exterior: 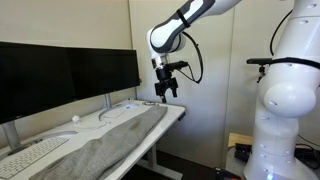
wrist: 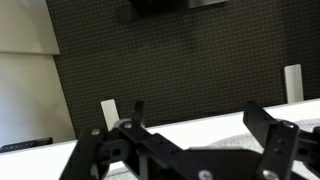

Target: Fold the towel on the table

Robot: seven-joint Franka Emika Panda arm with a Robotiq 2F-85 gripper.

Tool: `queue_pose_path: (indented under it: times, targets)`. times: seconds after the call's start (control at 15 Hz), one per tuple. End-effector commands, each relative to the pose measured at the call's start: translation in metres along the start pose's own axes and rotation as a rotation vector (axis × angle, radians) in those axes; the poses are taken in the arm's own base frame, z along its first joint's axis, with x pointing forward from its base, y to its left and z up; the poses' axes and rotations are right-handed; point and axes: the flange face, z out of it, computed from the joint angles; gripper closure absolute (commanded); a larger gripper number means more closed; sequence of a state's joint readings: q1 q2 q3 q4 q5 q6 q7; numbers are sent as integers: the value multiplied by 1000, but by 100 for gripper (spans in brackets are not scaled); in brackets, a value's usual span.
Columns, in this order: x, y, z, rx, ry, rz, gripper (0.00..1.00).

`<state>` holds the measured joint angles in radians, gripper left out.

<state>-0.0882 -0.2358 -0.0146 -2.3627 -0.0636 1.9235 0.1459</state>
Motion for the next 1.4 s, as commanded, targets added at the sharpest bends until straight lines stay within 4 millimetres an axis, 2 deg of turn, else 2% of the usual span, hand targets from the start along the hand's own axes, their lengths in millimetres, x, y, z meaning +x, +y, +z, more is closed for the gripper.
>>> queue_pose_path:
  times: [0.0, 0.47, 0.6, 0.87, 1.33]
  targets:
    - [0, 0, 0, 0, -1, 0, 0]
    - [0, 2, -1, 2, 5, 2, 0]
    - [7, 7, -7, 11, 14, 8, 0]
    - [35, 34, -34, 19, 64, 30, 0]
    - [118, 105, -75, 33, 116, 54, 0]
